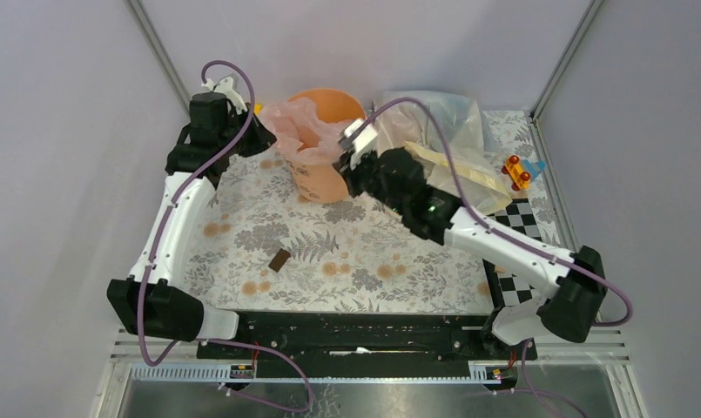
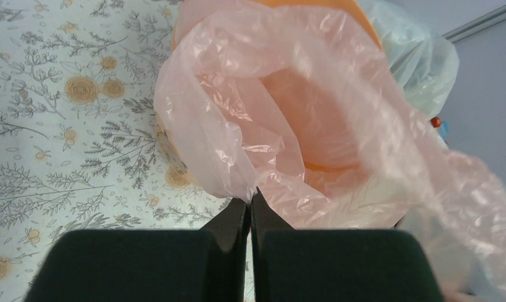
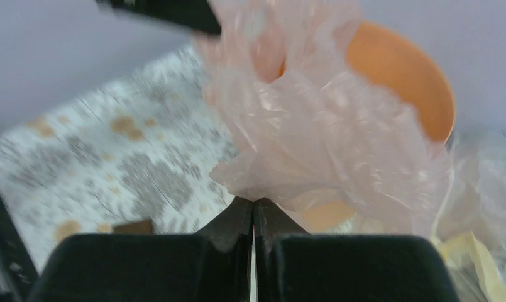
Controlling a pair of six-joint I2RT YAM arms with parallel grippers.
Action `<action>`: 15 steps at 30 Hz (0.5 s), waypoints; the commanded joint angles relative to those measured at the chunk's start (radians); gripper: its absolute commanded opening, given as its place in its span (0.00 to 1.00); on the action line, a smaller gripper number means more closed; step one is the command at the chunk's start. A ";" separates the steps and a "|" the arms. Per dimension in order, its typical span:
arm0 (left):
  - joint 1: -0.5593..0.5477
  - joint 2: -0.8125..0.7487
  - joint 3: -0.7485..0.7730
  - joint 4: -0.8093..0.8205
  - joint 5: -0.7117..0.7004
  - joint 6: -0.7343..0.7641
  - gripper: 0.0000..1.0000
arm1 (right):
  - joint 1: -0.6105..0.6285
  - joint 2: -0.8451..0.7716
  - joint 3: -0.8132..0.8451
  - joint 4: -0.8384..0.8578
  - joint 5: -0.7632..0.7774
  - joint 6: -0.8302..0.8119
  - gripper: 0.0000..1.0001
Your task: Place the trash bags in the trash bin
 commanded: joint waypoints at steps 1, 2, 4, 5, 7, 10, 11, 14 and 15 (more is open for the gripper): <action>0.007 0.004 -0.021 0.014 -0.034 0.037 0.00 | -0.147 -0.048 0.118 -0.043 -0.344 0.234 0.00; 0.007 0.004 -0.028 0.010 -0.041 0.040 0.00 | -0.184 -0.040 0.140 -0.044 -0.395 0.271 0.00; 0.007 -0.002 -0.038 0.005 -0.054 0.048 0.00 | -0.236 -0.007 0.207 -0.066 -0.448 0.317 0.00; 0.007 -0.008 -0.044 0.003 -0.059 0.049 0.00 | -0.253 0.016 0.248 -0.086 -0.462 0.332 0.00; 0.007 -0.022 -0.057 0.002 -0.069 0.054 0.00 | -0.294 0.072 0.339 -0.124 -0.499 0.376 0.00; 0.010 -0.041 -0.065 -0.011 -0.087 0.068 0.00 | -0.375 0.161 0.471 -0.187 -0.519 0.477 0.00; 0.013 -0.046 -0.066 -0.016 -0.088 0.073 0.00 | -0.401 0.190 0.517 -0.205 -0.520 0.499 0.00; 0.019 -0.062 -0.069 -0.029 -0.083 0.082 0.00 | -0.470 0.302 0.667 -0.302 -0.506 0.572 0.00; 0.022 -0.065 -0.068 -0.035 -0.078 0.084 0.00 | -0.494 0.345 0.743 -0.339 -0.513 0.596 0.00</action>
